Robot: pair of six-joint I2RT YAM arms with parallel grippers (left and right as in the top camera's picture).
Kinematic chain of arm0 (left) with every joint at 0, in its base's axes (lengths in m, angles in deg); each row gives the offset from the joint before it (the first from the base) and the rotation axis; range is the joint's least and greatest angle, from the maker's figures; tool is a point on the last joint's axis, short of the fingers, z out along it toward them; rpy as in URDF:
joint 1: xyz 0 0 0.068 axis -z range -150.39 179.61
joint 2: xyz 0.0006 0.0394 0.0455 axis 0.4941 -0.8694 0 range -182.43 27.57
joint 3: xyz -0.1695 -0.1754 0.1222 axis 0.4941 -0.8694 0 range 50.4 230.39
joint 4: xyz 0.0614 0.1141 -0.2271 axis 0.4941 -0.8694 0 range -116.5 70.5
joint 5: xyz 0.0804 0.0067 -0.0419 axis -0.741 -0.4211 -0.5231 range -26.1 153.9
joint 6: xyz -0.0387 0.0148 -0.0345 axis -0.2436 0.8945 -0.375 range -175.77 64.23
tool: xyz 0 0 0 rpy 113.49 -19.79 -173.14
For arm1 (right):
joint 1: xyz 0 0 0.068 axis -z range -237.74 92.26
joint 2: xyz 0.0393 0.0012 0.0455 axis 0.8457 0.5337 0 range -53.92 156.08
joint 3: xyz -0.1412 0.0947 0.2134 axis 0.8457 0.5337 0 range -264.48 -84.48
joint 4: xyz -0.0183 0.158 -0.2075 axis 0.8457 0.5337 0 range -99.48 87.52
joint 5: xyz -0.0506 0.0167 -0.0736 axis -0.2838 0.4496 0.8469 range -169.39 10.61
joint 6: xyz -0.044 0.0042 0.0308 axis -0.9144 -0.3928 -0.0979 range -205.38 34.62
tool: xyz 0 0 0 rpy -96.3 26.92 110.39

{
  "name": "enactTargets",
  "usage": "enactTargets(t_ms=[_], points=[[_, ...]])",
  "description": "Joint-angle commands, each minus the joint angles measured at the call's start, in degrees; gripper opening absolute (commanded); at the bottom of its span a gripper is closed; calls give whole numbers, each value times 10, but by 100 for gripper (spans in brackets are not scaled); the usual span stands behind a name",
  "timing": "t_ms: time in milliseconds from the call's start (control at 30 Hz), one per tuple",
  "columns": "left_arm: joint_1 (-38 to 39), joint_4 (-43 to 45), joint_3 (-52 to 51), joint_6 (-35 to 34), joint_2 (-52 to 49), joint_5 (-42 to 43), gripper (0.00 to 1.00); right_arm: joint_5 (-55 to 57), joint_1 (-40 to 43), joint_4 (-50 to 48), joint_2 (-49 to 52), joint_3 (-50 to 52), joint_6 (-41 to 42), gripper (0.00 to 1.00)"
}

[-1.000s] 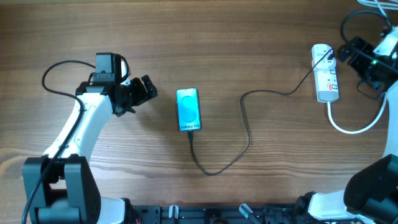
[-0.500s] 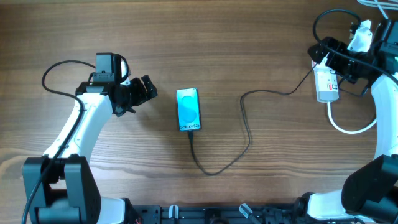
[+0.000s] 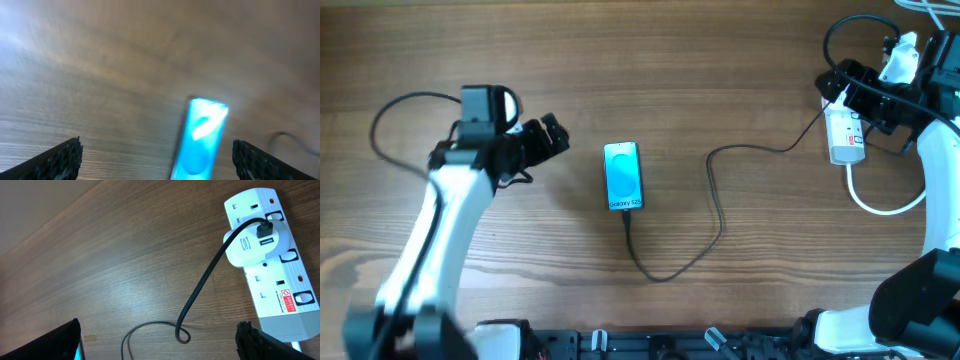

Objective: Plug charger to phone and switch on socket

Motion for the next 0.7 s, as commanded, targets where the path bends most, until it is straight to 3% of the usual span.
enactTargets(t_ms=[0, 67, 200, 367, 500, 667], points=[[-4, 3, 1, 3, 146, -21, 100, -11, -1, -2, 4, 0, -10, 100], [-4, 2, 1, 3, 256, -55, 100, -11, -1, -2, 4, 0, -10, 100], [-5, -58, -9, 3, 373, -69, 100, -11, -1, -2, 4, 0, -10, 100], [-5, -76, -149, 3, 496, -82, 100, -11, -1, -2, 4, 0, -10, 100], [-5, 5, -271, 1, 571, -69, 100, -11, -1, -2, 4, 0, -10, 100], [-5, 199, -395, 1, 638, -54, 100, -11, -1, -2, 4, 0, -10, 100]])
